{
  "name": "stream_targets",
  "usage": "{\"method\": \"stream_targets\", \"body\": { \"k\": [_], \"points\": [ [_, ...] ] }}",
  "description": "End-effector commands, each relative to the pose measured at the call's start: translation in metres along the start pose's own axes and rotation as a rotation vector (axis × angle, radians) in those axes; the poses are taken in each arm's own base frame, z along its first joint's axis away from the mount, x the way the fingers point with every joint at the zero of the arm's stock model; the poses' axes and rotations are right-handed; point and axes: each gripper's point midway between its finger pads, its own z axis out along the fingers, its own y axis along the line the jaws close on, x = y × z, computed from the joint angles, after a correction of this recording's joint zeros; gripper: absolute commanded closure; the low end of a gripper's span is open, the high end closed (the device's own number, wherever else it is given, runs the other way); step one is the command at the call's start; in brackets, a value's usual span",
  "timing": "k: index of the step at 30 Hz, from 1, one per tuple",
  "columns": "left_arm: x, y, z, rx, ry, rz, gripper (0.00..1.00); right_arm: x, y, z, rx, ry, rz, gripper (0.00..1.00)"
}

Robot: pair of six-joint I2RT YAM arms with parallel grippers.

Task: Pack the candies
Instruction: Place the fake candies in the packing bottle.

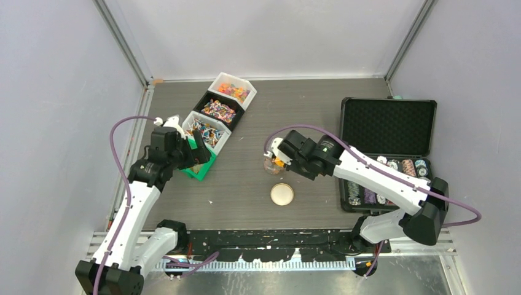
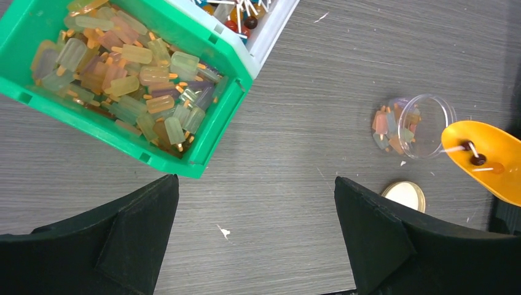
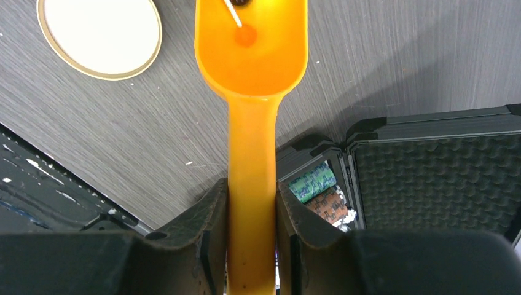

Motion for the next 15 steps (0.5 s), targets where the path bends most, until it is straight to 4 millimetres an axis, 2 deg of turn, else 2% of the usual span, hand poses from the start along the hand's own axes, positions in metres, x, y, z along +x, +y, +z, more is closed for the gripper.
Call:
{"method": "stream_targets", "body": {
  "k": [1,4,8,11,15],
  "points": [
    [-0.017,0.004,-0.014,-0.041,-0.079,0.034,0.0,-0.01,-0.008,-0.015,0.029,0.001,0.002,0.99],
    [-0.018,-0.002,-0.017,-0.015,-0.079,0.04,0.0,-0.02,-0.014,-0.02,0.043,0.006,0.003,0.99],
    [-0.017,-0.003,-0.014,-0.017,-0.068,0.042,0.0,-0.022,-0.02,-0.026,0.067,0.069,0.001,0.99],
    [-0.016,-0.008,-0.017,0.001,-0.073,0.053,0.0,-0.013,-0.02,-0.027,0.077,0.15,-0.01,1.0],
    [-0.014,-0.004,-0.021,-0.012,-0.082,0.044,0.01,0.0,-0.015,-0.028,0.066,0.234,-0.008,1.0]
  ]
}}
